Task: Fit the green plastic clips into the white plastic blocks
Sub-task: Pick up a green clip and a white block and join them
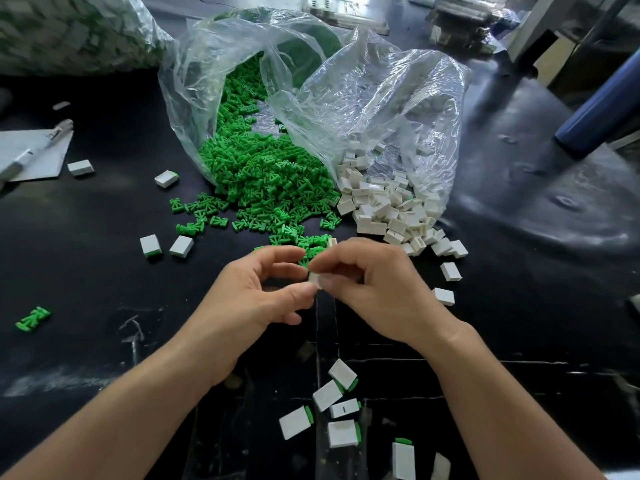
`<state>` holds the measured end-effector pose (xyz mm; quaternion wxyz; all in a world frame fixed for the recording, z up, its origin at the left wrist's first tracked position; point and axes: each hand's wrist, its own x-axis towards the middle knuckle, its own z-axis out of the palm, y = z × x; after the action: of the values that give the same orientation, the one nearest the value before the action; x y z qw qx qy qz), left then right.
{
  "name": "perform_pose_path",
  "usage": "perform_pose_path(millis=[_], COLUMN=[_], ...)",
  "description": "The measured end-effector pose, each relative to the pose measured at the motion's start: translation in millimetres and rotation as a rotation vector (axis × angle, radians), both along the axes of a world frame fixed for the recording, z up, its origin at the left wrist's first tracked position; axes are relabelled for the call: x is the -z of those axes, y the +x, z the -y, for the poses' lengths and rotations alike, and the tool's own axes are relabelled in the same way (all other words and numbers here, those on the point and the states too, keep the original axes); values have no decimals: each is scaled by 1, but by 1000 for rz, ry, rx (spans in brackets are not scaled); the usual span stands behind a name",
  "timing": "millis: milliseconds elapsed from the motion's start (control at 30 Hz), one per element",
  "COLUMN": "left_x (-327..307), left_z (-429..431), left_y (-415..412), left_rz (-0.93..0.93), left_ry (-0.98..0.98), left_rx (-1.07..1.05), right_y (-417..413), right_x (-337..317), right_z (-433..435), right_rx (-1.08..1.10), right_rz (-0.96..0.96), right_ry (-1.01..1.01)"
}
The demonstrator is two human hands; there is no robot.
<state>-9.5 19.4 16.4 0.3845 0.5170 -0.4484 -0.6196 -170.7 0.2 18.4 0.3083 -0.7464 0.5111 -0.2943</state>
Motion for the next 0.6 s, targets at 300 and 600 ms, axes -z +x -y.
perform_pose_path(millis=[300,600], left_x=[0,0], left_z=[1,2], left_y=[-1,-1], left_rz=[-4,-53], left_ry=[63,129], left_rx=[-42,-49], right_y=[13,11], right_x=[12,17], right_z=[6,9], right_rx=[203,193], right_rz=[-223,-332], right_ry=[-141,-121])
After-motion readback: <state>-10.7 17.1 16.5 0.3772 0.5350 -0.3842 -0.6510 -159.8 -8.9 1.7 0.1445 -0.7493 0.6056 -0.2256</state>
